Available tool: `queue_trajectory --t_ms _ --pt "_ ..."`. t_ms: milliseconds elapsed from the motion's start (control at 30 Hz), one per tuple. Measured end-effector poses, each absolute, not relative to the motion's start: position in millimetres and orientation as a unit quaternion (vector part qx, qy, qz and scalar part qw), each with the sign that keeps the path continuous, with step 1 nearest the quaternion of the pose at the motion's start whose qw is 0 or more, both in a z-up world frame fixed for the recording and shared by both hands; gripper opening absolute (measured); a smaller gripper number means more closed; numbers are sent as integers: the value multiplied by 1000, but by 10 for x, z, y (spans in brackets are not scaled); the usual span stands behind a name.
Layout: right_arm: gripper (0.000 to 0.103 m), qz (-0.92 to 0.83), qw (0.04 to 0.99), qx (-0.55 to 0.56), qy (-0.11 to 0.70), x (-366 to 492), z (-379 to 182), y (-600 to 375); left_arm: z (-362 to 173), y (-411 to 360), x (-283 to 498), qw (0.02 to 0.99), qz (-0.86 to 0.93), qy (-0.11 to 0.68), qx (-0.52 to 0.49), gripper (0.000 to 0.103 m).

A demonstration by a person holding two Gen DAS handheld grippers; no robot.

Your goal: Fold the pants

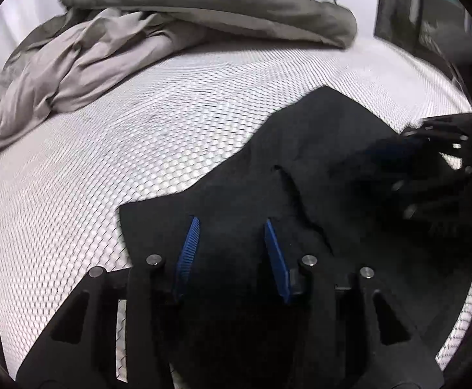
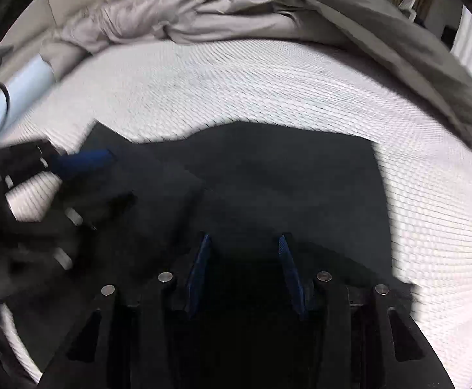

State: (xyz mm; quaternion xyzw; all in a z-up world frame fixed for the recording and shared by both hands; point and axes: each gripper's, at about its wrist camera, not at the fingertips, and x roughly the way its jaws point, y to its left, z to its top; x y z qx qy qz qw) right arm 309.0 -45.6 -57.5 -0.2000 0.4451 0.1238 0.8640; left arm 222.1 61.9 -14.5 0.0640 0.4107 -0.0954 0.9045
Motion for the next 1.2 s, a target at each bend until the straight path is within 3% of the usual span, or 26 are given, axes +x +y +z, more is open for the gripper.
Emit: queue_trajectory --t_ms 267,433,567,667,767,933,1067,1200 --pt "48 186 880 -139 414 2742 -283 -658 140 863 1956 917 -85 389 24 41" --pt "48 179 876 -128 430 2999 -386 -286 51 648 2273 909 -77 407 37 41" --pt "48 156 862 -173 451 3054 -593 -342 -89 675 2234 906 -85 411 59 42" --pt "46 148 862 -189 446 2880 -522 -680 -69 821 2067 906 -69 415 53 52" --pt "47 146 869 -208 425 2679 -445 -793 32 911 1919 906 -51 417 51 48" --pt "53 236 881 -94 399 2507 -146 -637 354 766 1546 923 -107 369 23 48" --pt "53 273 845 -113 446 2653 -522 -323 -41 533 1604 890 -169 423 35 50" --pt "53 209 863 -184 420 2565 -621 -668 -55 687 1487 889 -177 420 34 54"
